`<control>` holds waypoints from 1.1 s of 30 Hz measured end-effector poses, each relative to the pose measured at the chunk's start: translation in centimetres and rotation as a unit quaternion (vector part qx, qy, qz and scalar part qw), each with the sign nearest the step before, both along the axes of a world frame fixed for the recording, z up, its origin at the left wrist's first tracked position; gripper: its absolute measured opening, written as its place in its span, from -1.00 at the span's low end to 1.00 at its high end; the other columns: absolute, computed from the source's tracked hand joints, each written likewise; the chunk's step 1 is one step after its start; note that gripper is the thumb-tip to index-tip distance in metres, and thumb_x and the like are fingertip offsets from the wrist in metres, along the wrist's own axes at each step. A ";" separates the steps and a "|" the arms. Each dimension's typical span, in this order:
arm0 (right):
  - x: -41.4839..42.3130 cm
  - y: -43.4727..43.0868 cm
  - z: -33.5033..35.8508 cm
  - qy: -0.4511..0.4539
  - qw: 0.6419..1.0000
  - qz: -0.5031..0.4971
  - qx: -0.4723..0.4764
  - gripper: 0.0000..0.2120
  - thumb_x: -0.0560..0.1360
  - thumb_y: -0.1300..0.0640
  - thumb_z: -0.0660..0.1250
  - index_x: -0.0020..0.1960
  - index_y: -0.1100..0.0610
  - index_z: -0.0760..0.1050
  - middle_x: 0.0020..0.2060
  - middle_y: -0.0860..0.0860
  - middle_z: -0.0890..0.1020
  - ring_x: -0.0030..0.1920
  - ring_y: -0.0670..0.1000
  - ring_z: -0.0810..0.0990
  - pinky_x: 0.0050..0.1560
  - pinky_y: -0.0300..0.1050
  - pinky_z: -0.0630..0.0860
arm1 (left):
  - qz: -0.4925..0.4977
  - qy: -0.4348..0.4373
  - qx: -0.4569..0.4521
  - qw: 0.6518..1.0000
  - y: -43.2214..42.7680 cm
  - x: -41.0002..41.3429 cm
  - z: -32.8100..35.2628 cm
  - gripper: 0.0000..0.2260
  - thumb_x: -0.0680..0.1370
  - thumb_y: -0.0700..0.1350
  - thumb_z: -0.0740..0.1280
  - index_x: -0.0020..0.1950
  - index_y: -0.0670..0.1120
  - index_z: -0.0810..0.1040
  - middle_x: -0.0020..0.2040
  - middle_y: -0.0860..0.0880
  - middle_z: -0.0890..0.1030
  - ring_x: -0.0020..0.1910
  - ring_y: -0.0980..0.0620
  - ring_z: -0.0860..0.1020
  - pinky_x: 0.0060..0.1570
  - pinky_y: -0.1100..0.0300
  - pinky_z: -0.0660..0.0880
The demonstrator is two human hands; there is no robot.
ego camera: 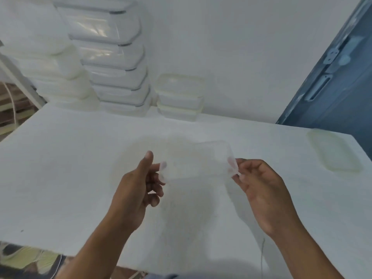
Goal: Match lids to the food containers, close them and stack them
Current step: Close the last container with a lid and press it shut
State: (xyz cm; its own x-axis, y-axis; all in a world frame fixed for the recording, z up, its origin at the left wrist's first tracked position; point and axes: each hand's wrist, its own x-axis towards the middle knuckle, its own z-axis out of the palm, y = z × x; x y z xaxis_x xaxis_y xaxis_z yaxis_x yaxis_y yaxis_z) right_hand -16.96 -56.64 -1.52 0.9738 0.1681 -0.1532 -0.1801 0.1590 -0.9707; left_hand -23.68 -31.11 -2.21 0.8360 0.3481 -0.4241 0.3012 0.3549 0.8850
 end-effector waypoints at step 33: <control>0.8 3.6 -5.2 -0.005 0.946 -0.146 -0.289 -0.68 0.67 -0.03 0.18 -0.11 0.20 0.42 -0.38 -0.05 0.42 -0.43 -0.11 0.31 -0.32 -0.15 0.32 | -0.048 0.033 0.331 0.942 -3.6 4.3 -3.3 -0.60 0.71 0.11 0.18 -0.24 -0.06 0.21 -0.36 0.07 0.26 -0.36 0.05 0.23 -0.35 0.09 0.19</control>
